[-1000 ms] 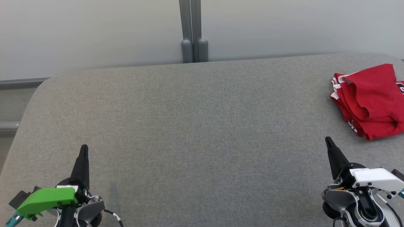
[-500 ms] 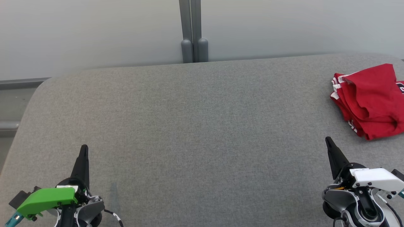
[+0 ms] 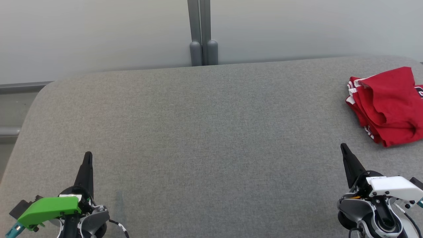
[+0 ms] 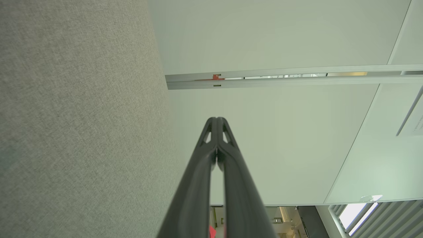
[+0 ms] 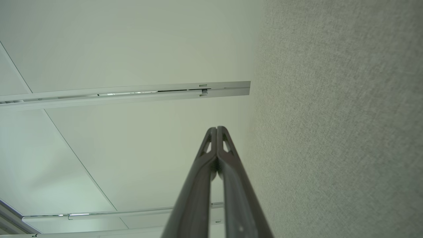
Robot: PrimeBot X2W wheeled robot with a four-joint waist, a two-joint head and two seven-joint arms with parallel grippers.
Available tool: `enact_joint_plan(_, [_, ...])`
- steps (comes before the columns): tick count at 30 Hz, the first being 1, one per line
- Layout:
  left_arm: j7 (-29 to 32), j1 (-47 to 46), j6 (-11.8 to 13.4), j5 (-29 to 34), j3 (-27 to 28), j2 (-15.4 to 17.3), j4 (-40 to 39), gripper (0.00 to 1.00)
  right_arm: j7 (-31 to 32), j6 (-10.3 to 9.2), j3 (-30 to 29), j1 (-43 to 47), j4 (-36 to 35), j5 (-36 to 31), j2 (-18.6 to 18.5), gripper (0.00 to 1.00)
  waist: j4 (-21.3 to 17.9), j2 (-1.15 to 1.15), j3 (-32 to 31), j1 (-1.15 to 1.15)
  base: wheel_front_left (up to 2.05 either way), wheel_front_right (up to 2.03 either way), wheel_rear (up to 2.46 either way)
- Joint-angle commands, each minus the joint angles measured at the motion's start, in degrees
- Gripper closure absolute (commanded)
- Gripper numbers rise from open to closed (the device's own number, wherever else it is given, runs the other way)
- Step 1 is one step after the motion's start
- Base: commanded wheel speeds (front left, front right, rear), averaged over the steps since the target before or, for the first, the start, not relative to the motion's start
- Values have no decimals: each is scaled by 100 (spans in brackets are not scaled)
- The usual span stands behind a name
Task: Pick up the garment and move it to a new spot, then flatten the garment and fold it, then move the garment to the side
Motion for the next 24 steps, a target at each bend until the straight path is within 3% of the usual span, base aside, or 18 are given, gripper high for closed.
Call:
enact_joint_plan(1, [23,-70,-33,-2,13,38,2,100,10,4,-12,-41,16,-26,-4,100,0,0,0,0,0,0,0])
enact_joint_plan(24, [23,-70,-33,-2,12,38,3,100,18,4,-18,-41,16,-33,1,100,0,0,0,0,0,0,0])
